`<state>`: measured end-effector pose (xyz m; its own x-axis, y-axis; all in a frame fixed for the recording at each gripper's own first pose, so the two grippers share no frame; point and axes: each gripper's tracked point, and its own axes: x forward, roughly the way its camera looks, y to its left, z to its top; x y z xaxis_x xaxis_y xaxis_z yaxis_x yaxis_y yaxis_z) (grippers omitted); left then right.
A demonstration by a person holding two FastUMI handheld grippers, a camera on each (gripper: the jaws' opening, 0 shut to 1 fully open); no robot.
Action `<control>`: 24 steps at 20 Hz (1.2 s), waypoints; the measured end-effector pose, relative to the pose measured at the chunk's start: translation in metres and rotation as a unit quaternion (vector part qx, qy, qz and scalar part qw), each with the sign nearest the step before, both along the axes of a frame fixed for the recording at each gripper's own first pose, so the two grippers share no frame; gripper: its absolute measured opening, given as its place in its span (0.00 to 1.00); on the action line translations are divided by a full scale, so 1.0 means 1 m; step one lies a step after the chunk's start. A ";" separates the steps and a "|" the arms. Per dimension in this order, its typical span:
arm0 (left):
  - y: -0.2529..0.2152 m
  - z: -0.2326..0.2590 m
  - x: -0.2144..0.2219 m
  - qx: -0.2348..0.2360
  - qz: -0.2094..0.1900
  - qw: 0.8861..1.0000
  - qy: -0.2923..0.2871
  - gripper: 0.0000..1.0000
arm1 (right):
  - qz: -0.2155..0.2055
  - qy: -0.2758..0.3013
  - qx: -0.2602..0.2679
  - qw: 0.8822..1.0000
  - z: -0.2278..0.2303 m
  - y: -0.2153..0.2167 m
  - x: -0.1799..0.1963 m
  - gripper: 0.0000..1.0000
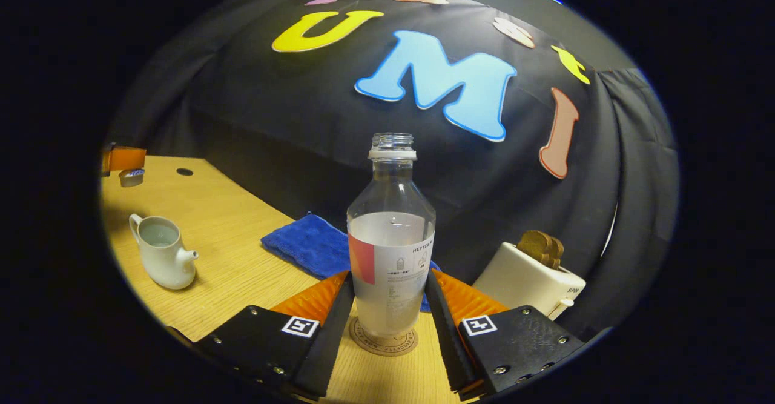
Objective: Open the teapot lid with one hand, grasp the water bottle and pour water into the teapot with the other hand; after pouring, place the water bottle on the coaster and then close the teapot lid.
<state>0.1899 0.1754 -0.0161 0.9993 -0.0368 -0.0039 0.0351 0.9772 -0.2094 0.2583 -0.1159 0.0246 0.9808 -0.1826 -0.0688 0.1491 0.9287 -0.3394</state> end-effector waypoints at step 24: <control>-0.004 0.000 0.001 0.005 0.001 1.000 -0.003 0.12 | -0.027 0.016 0.160 0.987 -0.034 -0.031 0.011 0.81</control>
<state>0.1910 0.1717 -0.0159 0.9994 -0.0338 0.0008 0.0333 0.9795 -0.1987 0.2691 -0.1472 -0.0096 0.9667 -0.1983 -0.1616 0.1951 0.9801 -0.0354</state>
